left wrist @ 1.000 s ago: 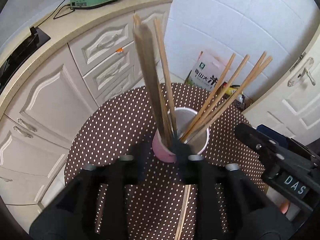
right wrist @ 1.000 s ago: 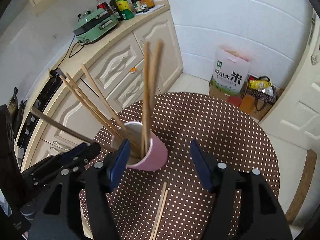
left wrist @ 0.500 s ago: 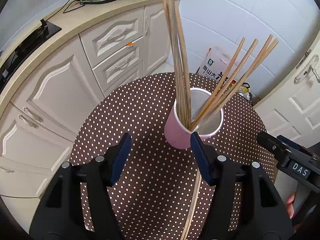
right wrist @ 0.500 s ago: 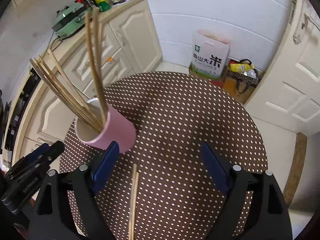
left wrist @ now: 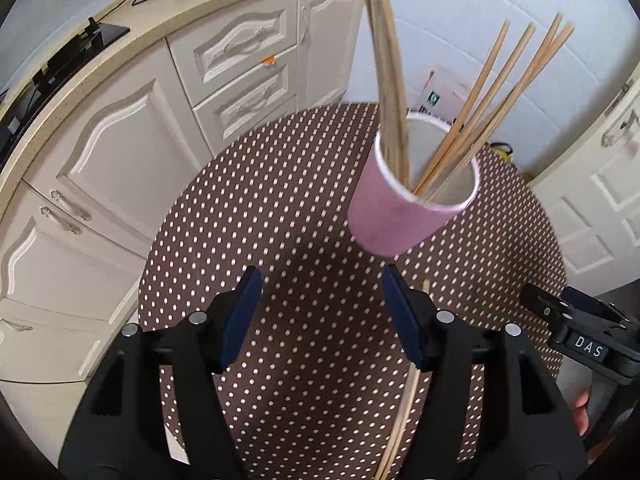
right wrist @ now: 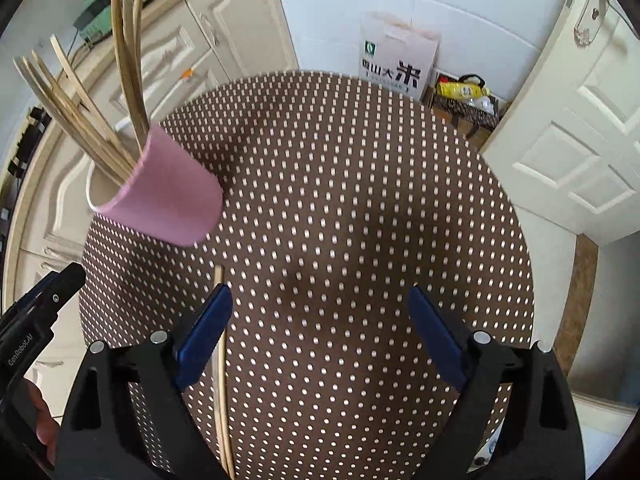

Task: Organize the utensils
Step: 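Withdraw both open tools from the cup back over the last chopsticks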

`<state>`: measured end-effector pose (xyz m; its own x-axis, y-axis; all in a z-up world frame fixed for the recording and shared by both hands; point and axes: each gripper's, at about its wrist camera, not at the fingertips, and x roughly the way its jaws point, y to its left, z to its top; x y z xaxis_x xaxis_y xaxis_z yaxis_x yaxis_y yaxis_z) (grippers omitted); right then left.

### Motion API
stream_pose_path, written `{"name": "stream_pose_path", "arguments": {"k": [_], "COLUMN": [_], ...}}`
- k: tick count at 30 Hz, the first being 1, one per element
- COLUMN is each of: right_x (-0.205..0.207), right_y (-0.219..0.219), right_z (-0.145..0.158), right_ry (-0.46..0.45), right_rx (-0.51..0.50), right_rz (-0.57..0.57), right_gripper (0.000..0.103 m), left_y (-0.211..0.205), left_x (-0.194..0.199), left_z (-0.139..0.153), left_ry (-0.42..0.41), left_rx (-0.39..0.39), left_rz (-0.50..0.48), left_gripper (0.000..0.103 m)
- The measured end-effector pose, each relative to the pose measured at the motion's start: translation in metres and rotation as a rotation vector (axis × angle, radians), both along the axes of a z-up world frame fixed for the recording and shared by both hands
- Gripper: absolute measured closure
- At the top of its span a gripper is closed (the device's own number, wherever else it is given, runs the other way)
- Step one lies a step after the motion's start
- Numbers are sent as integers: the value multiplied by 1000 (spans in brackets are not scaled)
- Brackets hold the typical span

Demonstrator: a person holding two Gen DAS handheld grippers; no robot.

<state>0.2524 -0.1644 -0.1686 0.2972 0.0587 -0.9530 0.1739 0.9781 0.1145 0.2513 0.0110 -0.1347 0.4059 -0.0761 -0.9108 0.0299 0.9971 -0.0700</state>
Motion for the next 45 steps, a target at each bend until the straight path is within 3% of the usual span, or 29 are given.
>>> {"name": "stream_pose_path", "arguments": {"k": [19,35,45], "right_x": [-26,-33,-31], "right_y": [57,100,101], "right_z": [-46,-73,-90], "right_ry": [111,156,185], "right_rx": [-45,-78,-63], "right_rz": [170,223,226], "right_gripper": [17,17,17], "left_y": [2,0,3], "left_x": [-35,-41,-44], "left_z": [-46,-52,-57], "left_ry": [96,105,133], "left_rx": [65,87,102], "left_rz": [-30,-38,-22], "left_gripper": [39,39,38]}}
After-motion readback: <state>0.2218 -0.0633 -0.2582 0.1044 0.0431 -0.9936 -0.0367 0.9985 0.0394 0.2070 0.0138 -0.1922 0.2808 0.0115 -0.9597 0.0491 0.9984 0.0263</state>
